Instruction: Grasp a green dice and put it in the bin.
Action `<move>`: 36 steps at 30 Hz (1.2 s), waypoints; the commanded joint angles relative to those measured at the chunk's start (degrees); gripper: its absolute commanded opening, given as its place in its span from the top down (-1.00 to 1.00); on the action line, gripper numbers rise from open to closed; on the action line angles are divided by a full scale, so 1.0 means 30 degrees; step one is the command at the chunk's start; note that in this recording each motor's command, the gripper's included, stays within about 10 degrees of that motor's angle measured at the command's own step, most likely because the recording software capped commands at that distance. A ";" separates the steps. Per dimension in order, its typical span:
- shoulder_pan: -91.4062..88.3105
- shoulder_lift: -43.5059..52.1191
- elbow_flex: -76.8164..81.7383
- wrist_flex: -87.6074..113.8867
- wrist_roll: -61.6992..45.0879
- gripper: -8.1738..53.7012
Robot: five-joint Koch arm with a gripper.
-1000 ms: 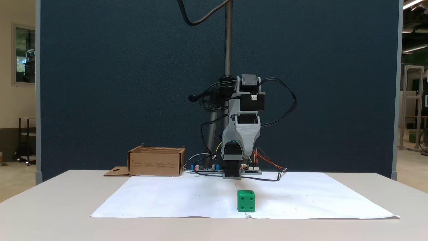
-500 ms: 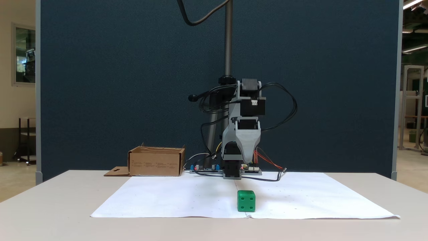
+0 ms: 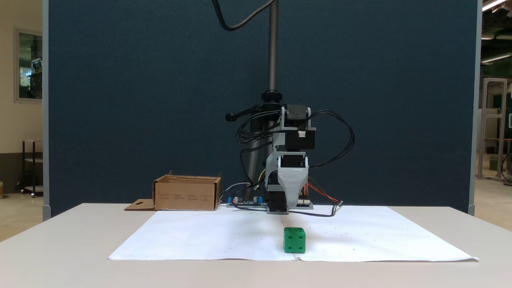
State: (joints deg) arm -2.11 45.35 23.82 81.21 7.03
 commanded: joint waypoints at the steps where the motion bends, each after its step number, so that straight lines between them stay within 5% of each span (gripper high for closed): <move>1: -0.0205 0.0234 -0.0586 0.0088 0.1553 -0.61; 20: -0.0615 -0.0352 -0.0586 0.0293 0.4043 -0.61; 36: -0.1406 -0.0557 -0.0586 0.0117 0.0410 -0.61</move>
State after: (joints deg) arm -5.62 42.19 23.82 81.12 12.83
